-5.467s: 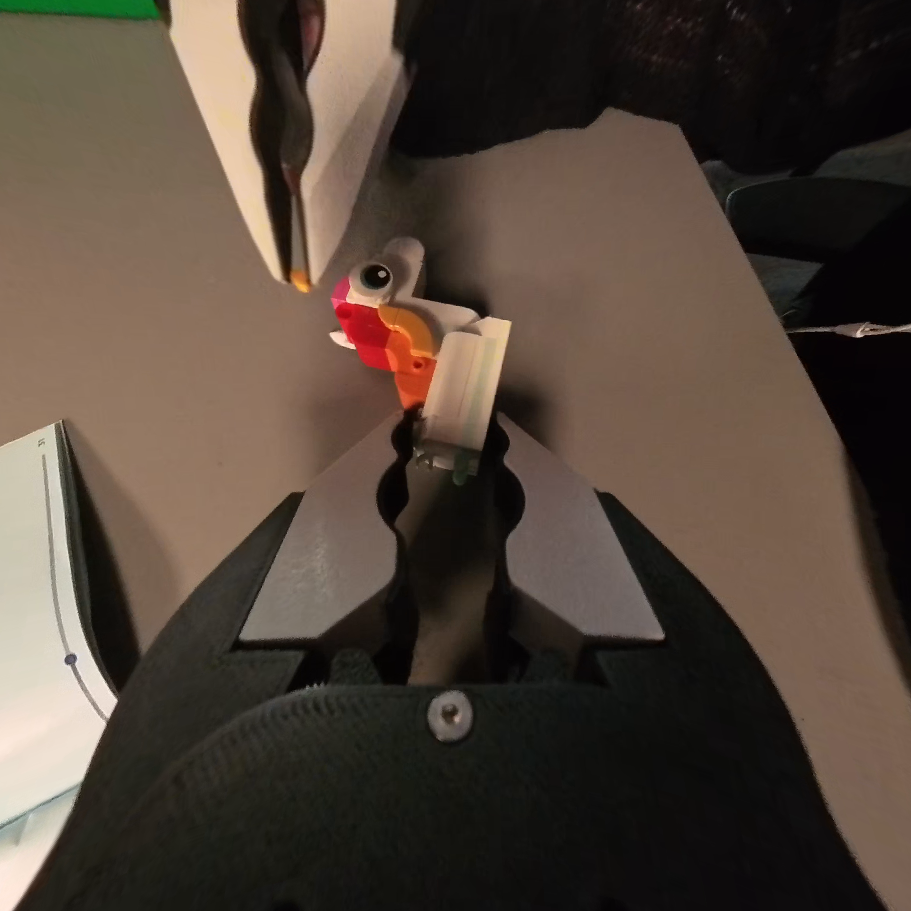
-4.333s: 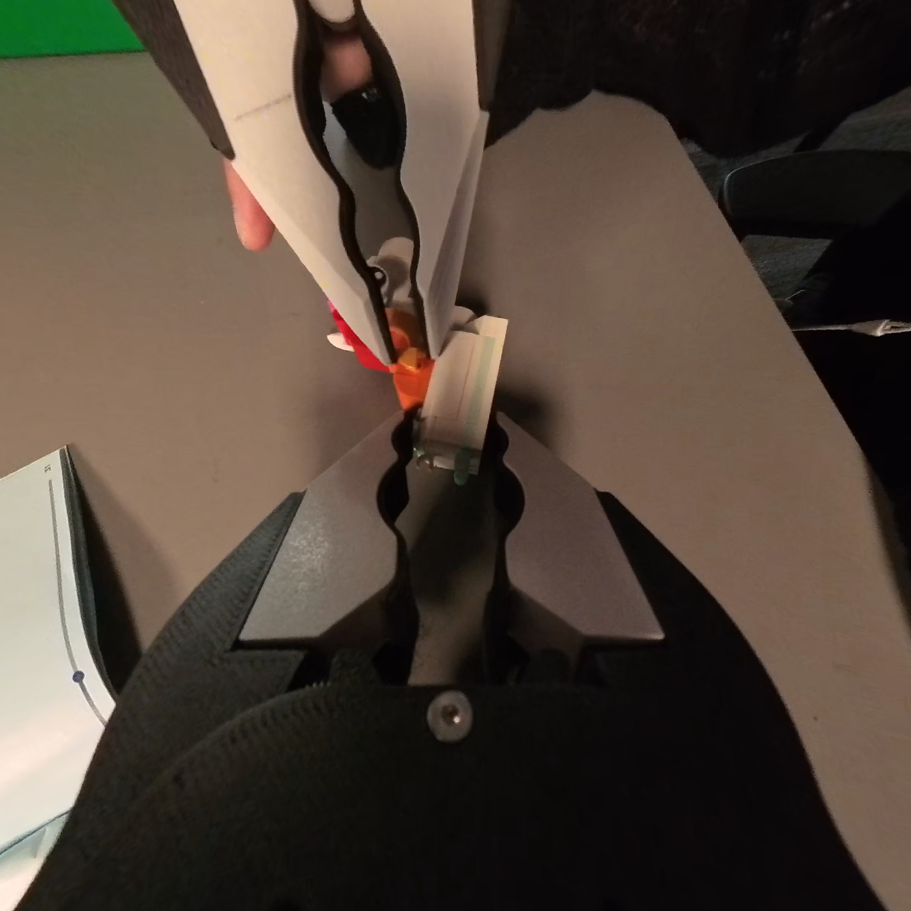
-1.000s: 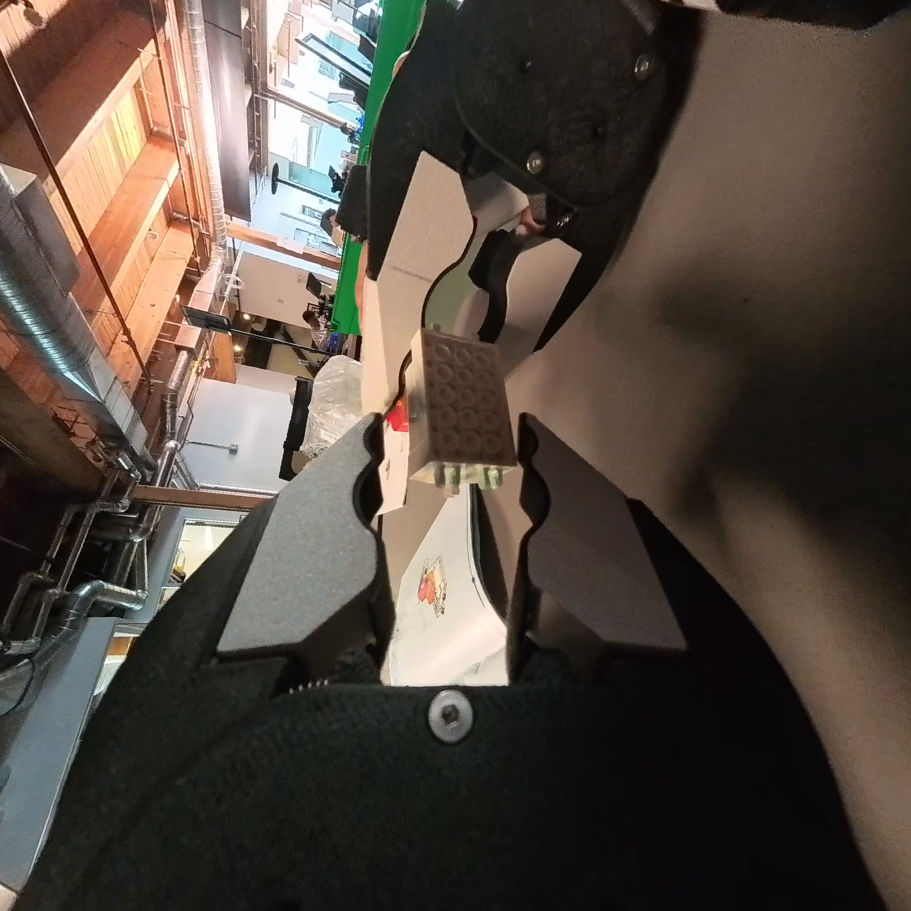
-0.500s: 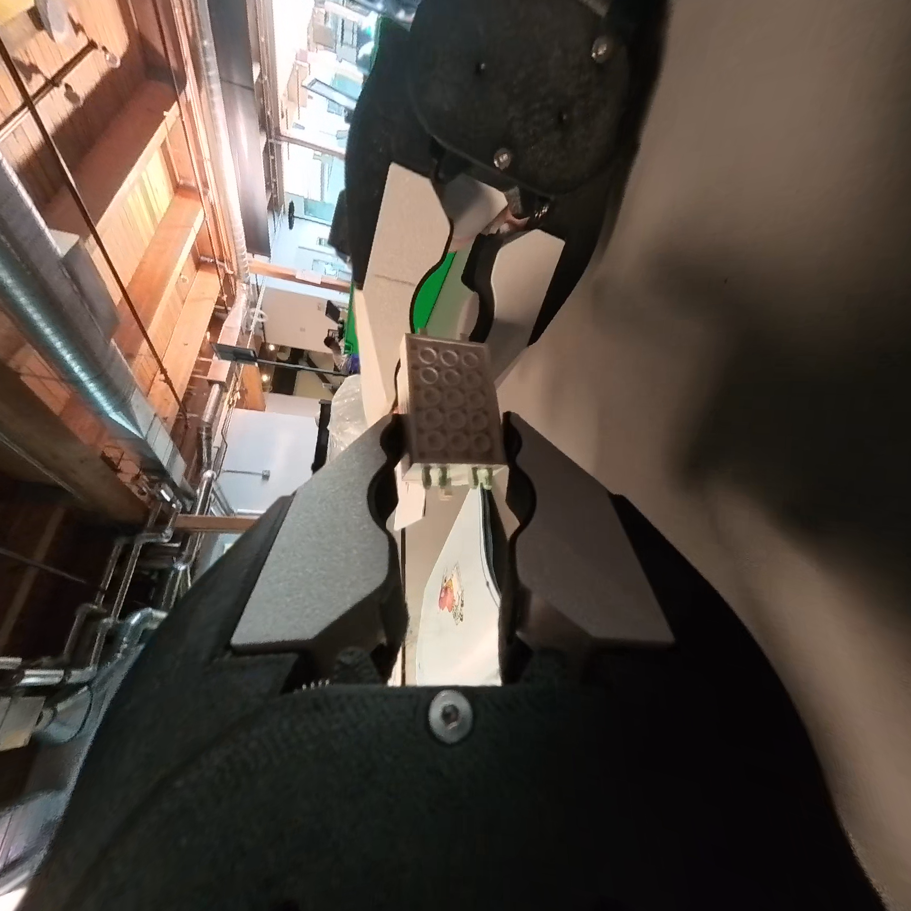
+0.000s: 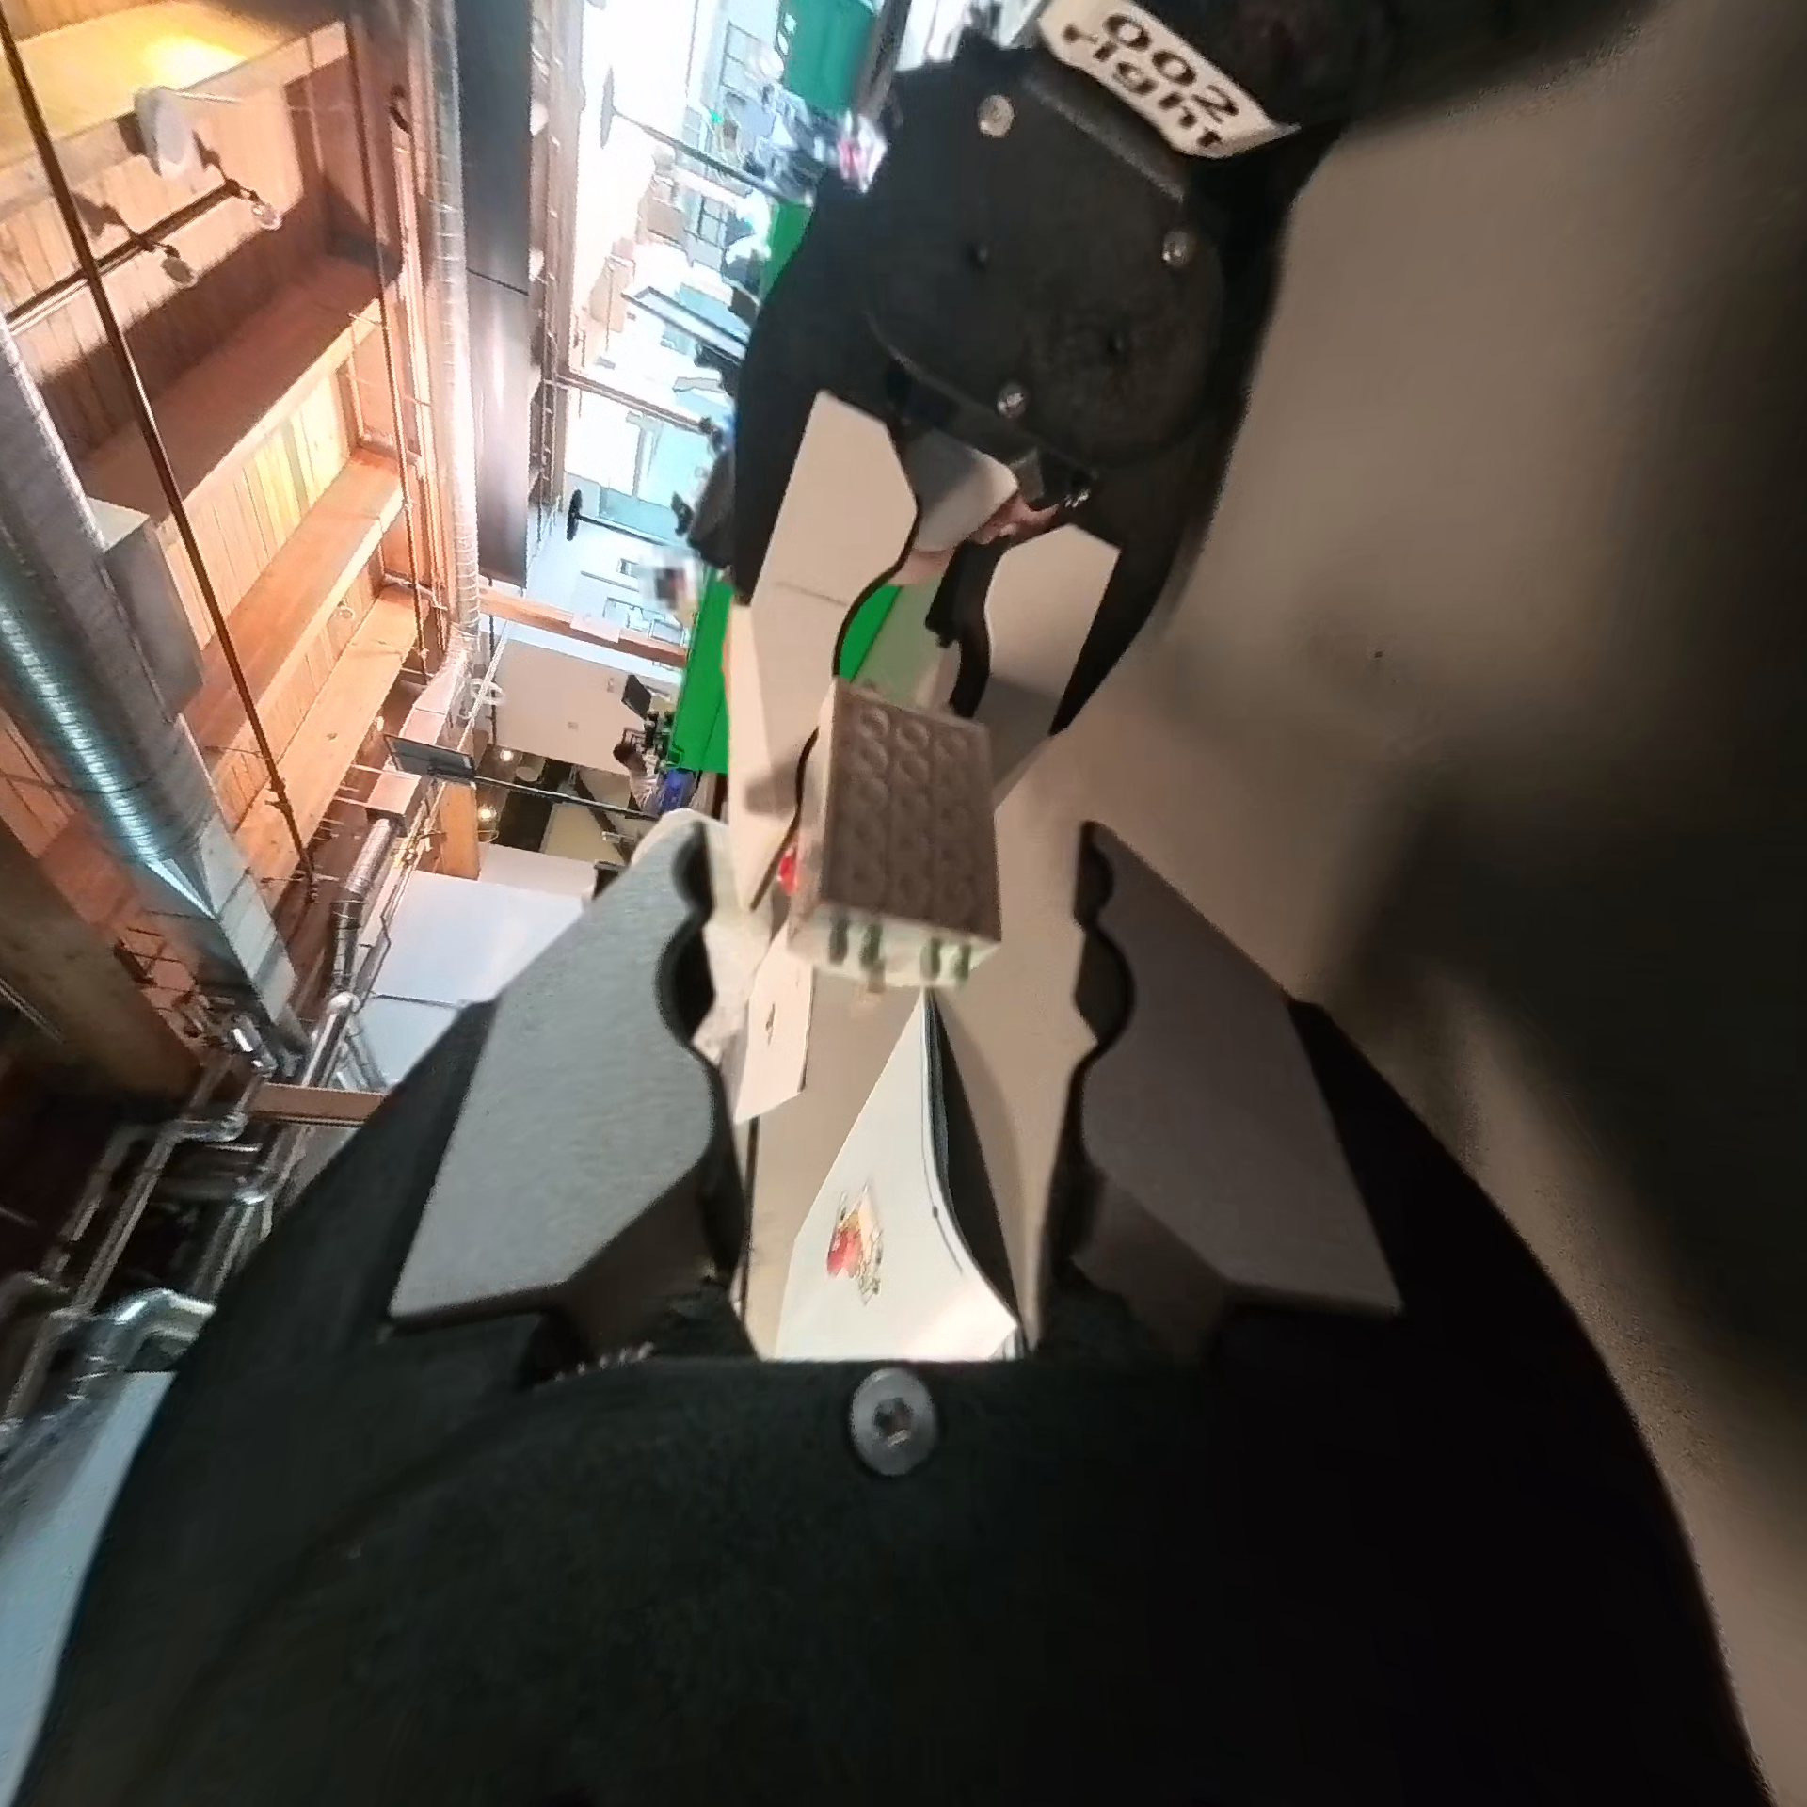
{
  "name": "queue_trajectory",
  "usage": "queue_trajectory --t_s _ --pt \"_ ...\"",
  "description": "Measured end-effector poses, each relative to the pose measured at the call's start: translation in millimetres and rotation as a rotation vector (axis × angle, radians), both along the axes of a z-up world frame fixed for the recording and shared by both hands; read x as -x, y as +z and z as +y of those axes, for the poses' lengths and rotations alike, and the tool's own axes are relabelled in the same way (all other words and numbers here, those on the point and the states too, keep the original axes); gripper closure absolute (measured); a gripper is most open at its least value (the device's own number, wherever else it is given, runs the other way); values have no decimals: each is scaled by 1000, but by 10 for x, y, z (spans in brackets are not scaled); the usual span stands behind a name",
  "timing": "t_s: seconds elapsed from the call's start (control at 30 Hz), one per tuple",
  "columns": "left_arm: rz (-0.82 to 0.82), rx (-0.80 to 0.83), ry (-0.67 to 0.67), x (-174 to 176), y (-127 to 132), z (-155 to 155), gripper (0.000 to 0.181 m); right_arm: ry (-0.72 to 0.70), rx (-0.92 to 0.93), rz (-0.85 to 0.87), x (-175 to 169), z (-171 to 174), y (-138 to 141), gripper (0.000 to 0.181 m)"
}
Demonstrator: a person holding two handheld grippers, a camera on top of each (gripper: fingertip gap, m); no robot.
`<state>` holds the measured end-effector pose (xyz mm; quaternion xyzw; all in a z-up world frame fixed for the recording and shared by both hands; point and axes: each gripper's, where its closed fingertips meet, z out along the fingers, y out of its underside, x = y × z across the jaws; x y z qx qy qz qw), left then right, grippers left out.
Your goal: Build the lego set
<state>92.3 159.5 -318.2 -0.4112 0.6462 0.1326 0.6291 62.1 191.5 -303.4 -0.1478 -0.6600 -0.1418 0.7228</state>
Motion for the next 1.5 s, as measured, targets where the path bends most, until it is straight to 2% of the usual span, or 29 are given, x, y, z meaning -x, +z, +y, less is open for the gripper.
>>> queue_trajectory --t_s 0.07,0.13,0.27,0.37,1.5 --pt "-22 25 -36 20 6 -25 103 32 38 2 -15 -51 -4 158" --pt "-29 19 -82 45 25 -73 107 71 73 6 -29 -119 -3 158" --pt "12 -66 -152 62 9 -187 128 142 99 -5 -28 -264 -17 157" --pt "23 -108 -171 38 18 -240 136 173 109 -18 -25 -332 -39 157" --pt "110 -176 -183 -12 -73 -281 148 225 181 -62 -15 -445 -131 157"
